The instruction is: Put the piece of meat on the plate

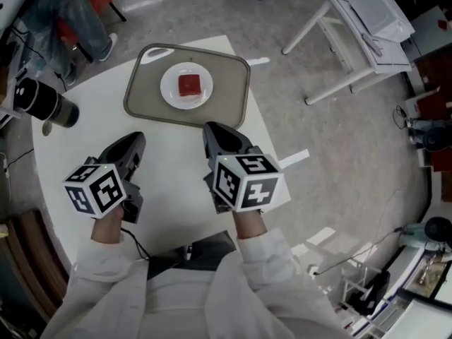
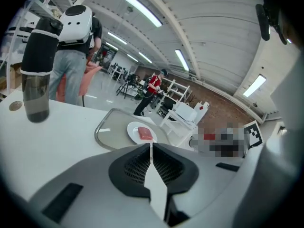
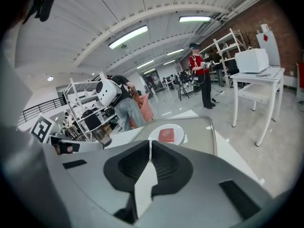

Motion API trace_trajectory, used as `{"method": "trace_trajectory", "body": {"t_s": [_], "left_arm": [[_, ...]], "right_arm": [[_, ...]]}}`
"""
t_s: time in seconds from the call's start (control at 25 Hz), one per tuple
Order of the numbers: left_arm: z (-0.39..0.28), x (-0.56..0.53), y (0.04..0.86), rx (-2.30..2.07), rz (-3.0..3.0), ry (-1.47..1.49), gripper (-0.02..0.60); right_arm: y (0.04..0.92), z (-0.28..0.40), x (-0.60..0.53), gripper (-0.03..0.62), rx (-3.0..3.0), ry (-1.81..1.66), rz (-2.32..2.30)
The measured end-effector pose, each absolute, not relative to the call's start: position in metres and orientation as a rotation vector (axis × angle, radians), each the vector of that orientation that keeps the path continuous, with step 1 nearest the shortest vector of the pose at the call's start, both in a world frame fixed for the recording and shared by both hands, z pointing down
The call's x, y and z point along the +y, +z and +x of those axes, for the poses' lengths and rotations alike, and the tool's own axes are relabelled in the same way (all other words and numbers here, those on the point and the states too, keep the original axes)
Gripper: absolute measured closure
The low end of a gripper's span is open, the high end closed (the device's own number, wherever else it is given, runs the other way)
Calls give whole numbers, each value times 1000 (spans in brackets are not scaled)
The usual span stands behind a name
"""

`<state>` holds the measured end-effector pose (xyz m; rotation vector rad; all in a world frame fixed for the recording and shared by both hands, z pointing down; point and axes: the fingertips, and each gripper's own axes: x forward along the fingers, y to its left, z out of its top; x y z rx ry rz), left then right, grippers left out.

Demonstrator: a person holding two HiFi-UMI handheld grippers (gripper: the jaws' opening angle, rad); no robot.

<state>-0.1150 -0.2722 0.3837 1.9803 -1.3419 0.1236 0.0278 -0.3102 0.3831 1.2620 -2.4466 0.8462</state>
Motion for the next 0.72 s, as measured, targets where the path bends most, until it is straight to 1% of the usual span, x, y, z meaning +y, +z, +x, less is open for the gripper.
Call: {"method": "trace_trajectory", "body": {"t_s": [0.44,0.72], "left_arm": [[-95,-171,327,-1121,2218,65,571],[-95,-105,320,-1059,2260,99,571]], "right_arm": [[330,-8,-180,576,-2560,748,1214],[326,-26,-112,577,-2544,702,1241]]}}
